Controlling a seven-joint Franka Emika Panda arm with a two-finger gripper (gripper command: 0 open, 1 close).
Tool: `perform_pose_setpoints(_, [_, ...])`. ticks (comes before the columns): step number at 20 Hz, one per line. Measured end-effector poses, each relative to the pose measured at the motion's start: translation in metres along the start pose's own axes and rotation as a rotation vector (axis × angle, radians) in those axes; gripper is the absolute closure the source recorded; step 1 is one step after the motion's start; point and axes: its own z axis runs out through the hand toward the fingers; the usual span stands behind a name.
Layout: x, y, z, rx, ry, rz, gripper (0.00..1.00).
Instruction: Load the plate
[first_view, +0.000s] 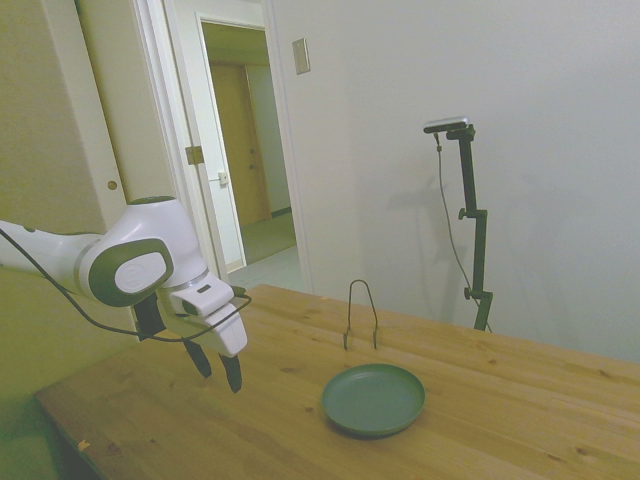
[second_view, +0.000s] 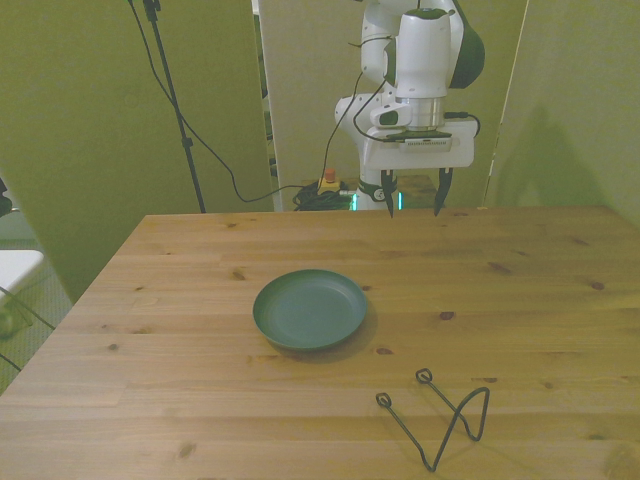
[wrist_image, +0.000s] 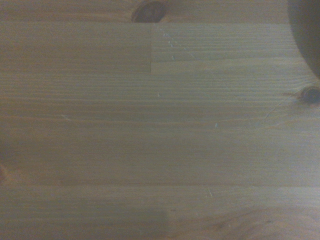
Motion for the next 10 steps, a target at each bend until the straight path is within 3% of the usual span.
perform_pose_setpoints(3, [-0.001, -0.004, 0.003, 0.000, -0.002, 0.010, 0.00])
perform_pose_setpoints(5, [-0.014, -0.026, 0.005, -0.004, -0.013, 0.010, 0.00])
perform_pose_setpoints(10, [-0.001, -0.039, 0.003, 0.013, 0.017, 0.064, 0.00])
